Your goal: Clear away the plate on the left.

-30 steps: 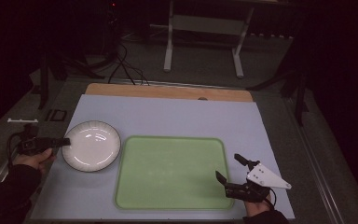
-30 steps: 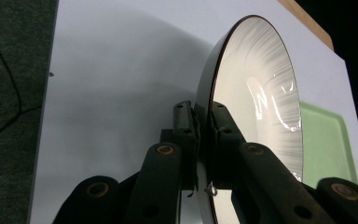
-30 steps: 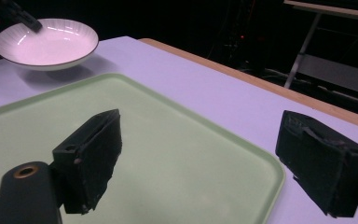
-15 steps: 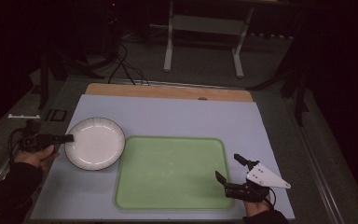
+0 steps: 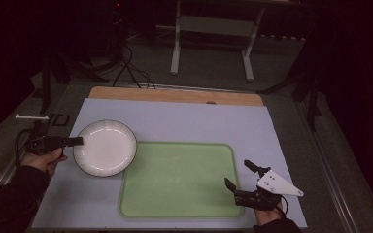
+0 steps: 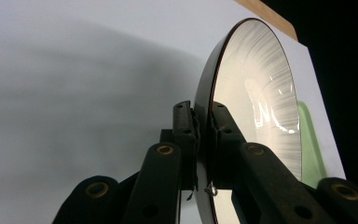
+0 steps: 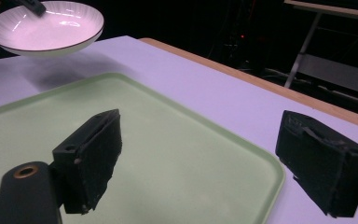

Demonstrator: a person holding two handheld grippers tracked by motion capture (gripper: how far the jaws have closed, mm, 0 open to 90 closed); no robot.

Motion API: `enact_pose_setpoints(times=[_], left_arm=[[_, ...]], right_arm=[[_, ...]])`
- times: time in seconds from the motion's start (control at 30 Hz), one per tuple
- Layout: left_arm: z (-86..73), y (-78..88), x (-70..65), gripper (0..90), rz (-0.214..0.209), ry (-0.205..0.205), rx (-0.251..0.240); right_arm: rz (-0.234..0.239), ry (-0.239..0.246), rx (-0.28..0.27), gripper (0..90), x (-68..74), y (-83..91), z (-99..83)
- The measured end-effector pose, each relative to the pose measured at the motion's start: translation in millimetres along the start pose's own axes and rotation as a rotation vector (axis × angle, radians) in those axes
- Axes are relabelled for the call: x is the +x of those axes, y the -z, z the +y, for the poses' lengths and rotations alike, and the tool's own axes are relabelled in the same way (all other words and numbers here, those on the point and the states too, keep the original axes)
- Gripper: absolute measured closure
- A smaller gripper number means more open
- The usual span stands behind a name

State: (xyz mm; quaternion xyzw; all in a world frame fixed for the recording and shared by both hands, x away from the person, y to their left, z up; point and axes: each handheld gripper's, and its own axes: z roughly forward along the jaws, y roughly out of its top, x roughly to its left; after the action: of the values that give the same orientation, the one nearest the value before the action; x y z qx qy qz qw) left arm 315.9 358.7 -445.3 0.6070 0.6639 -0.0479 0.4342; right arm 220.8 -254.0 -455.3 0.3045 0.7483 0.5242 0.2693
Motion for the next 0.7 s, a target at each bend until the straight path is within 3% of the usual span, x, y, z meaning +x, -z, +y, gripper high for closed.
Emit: enact_pose_setpoints(times=[0.7], left_arm=[[4.8,-13.0,-43.6,83.0,-0.057,-0.075,0.038]], right_arm=[[0.000,0.000,-0.002,14.2,-0.5,0.6,0.1]])
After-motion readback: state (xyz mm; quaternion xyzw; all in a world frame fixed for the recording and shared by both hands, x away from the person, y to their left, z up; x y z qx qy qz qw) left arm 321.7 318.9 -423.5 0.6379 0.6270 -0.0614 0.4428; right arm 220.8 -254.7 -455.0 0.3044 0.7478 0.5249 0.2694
